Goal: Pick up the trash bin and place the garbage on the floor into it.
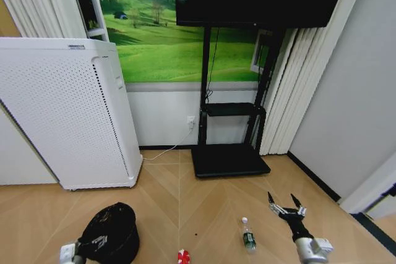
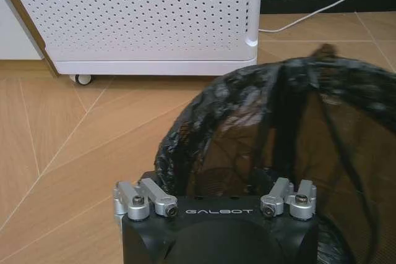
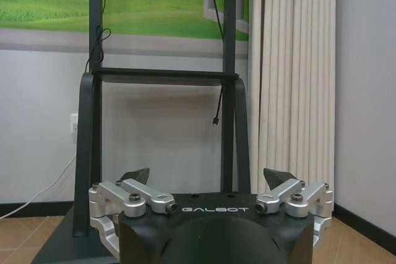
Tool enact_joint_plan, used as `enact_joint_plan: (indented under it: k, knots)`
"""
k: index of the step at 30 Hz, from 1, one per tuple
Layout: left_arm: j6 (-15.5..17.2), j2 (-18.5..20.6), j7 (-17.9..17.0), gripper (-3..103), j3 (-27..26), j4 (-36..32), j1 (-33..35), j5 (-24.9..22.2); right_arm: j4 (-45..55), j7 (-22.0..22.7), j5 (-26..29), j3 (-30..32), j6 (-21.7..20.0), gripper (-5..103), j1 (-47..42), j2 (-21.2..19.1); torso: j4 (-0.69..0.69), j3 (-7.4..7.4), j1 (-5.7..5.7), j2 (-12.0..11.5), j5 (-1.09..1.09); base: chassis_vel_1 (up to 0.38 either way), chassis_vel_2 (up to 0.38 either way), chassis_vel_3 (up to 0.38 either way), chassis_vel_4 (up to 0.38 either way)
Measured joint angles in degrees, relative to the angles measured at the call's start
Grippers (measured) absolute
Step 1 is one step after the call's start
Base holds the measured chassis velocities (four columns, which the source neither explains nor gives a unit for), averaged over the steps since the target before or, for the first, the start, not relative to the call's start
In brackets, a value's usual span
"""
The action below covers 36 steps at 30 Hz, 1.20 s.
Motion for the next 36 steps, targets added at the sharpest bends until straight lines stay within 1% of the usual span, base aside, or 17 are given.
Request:
enact_joint_plan:
  k: [2,3,4,6,9,10,11,12,13,15,16,18,20,25,30,33,36]
  knots:
    - [-0.13,-0.02,0.22,81,-0.01,0.07,0.12,0.09,0.0,0.0,-0.12,0.0,0.04,100,-0.04,0.02,0.0,0.0,0.0,0.0,0.0,0.0,0.0,0.0,0.0]
    - [-0.23,-0.03,0.38,76,-0.02,0.07,0.24,0.15,0.0,0.0,-0.23,-0.02,0.11,100,-0.04,0.04,0.01,0.0,0.0,0.0,-0.02,0.0,0.0,0.0,0.0]
    - [-0.28,-0.01,0.42,65,-0.06,0.04,0.31,0.17,-0.03,0.0,-0.44,-0.09,0.22,100,-0.04,0.08,0.01,0.0,0.0,0.0,-0.03,0.0,0.0,0.0,0.0]
    - [-0.3,0.02,0.42,65,-0.09,0.01,0.35,0.17,-0.07,0.0,-0.56,-0.13,0.27,100,-0.04,0.1,0.01,0.0,0.0,0.0,-0.03,0.0,0.0,0.0,0.0]
    - [-0.31,0.12,0.43,48,-0.1,-0.24,0.41,0.18,-0.15,0.0,-0.71,-0.22,0.44,100,0.01,0.15,0.0,0.0,0.0,0.0,-0.06,0.0,0.0,0.0,0.0]
    - [-0.31,0.12,0.43,48,-0.1,-0.24,0.41,0.18,-0.15,0.0,-0.71,-0.22,0.44,100,0.01,0.15,0.0,0.0,0.0,0.0,-0.06,0.0,0.0,0.0,0.0]
    - [-0.31,0.12,0.44,43,-0.07,-0.49,0.47,0.22,-0.19,0.0,-0.82,-0.28,0.56,100,0.02,0.17,0.01,0.0,0.0,0.0,-0.06,0.0,0.0,0.0,0.0]
    - [-0.31,0.12,0.44,43,-0.07,-0.49,0.47,0.22,-0.19,0.0,-0.82,-0.28,0.56,100,0.02,0.17,0.01,0.0,0.0,0.0,-0.06,0.0,0.0,0.0,0.0]
    - [-0.38,0.11,0.42,32,-0.05,-0.75,0.52,0.35,-0.2,0.0,-0.84,-0.28,0.64,100,0.04,0.18,0.0,0.0,0.0,0.0,-0.06,0.0,0.0,0.0,0.0]
    - [-0.46,0.08,0.4,32,-0.04,-0.9,0.59,0.41,-0.21,0.0,-0.84,-0.28,0.72,100,0.06,0.18,0.0,0.0,0.0,0.0,-0.05,0.0,0.0,0.0,0.0]
    - [-0.56,0.07,0.41,22,-0.03,-1.04,0.65,0.5,-0.24,0.0,-0.84,-0.28,0.8,100,0.08,0.18,0.01,0.0,0.0,0.0,-0.05,0.0,0.0,0.0,0.0]
    - [-0.75,0.07,0.42,22,-0.03,-1.07,0.69,0.71,-0.27,-0.01,-0.84,-0.26,0.86,100,0.09,0.18,0.01,0.0,0.0,0.0,-0.04,0.0,0.0,0.0,0.0]
    - [-1.16,0.05,0.43,12,-0.02,-1.09,0.72,1.05,-0.42,-0.06,-0.88,-0.23,1.06,100,0.13,0.22,-0.01,0.0,0.0,0.0,-0.05,0.0,0.0,0.0,0.0]
    - [-1.57,-0.09,0.42,12,0.05,-1.09,0.87,1.6,-0.72,-0.25,-1.17,-0.24,1.47,100,0.21,0.39,0.0,0.0,0.0,0.0,-0.04,0.0,0.0,0.0,0.0]
    - [-2.58,-0.41,0.42,12,0.26,-1.0,1.03,3.39,-1.03,-0.28,-1.51,-0.25,1.72,100,0.33,0.5,0.01,0.0,0.0,0.0,-0.02,0.0,0.0,0.0,0.0]
    - [-3.58,-0.73,0.14,12,0.42,-1.07,1.08,4.31,-1.07,-0.28,-1.53,-0.25,1.75,100,0.37,0.49,0.01,0.0,0.0,0.0,-0.03,0.0,0.0,0.0,0.0]
    - [-5.97,-1.06,-0.37,12,0.49,-1.4,1.04,6.37,-1.14,-0.27,-1.52,-0.18,1.8,100,0.46,0.44,0.0,0.0,0.0,-0.01,-0.08,0.0,0.0,0.0,0.0]
